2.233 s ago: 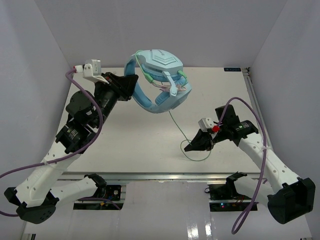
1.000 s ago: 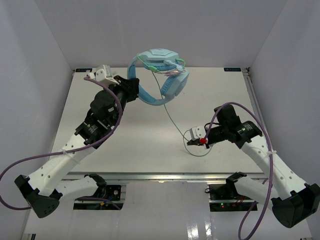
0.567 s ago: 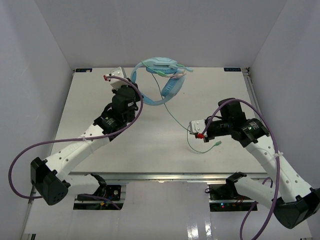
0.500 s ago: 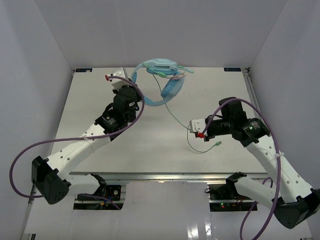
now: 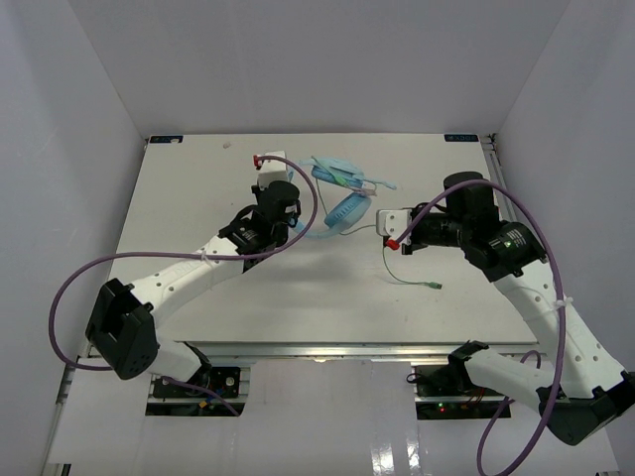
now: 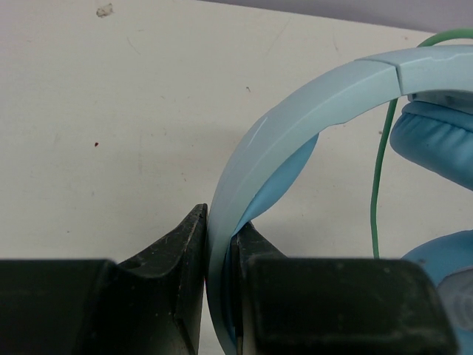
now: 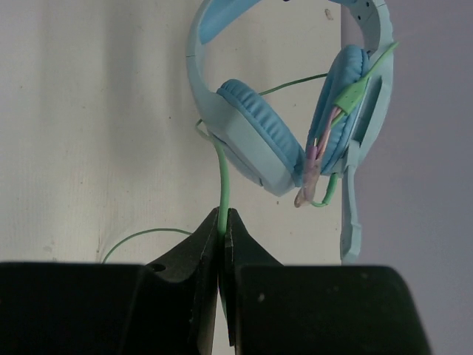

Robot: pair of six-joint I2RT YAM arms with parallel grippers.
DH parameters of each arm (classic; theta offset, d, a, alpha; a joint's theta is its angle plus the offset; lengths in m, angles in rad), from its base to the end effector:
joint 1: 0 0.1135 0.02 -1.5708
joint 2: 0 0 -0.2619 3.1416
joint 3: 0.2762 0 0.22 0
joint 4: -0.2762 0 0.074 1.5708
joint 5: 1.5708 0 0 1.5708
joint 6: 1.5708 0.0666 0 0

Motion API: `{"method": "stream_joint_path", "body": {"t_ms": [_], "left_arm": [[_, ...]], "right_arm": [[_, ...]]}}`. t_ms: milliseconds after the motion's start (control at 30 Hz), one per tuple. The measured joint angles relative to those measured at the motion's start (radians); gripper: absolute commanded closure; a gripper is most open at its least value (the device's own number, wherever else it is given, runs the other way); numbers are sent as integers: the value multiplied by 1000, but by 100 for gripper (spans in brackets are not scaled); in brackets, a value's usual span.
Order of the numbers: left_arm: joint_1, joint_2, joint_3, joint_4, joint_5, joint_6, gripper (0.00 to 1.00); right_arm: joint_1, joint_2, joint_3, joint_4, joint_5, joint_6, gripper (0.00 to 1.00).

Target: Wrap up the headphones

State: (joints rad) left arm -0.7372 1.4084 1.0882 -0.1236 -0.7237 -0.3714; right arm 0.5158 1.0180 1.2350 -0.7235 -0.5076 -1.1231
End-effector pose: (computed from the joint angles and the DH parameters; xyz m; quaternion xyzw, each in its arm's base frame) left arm 0.2587 -0.1753 0.3091 -0.0421 0.8119 -0.0085 0.5823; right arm 0.1509 0.1228 0.3764 -0.6965 0.4763 0.0596 0.5334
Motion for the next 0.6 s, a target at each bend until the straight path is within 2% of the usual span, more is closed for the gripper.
{"method": "stream_joint_path", "body": {"t_ms": [333,600], "left_arm": [[-7,76,9,-71,115,41,100],[-7,76,14,-106,128,74,100]], "right_arm": [[3,7,0,2,62,1,92],[4,5,0,1,94,-11,92]]}}
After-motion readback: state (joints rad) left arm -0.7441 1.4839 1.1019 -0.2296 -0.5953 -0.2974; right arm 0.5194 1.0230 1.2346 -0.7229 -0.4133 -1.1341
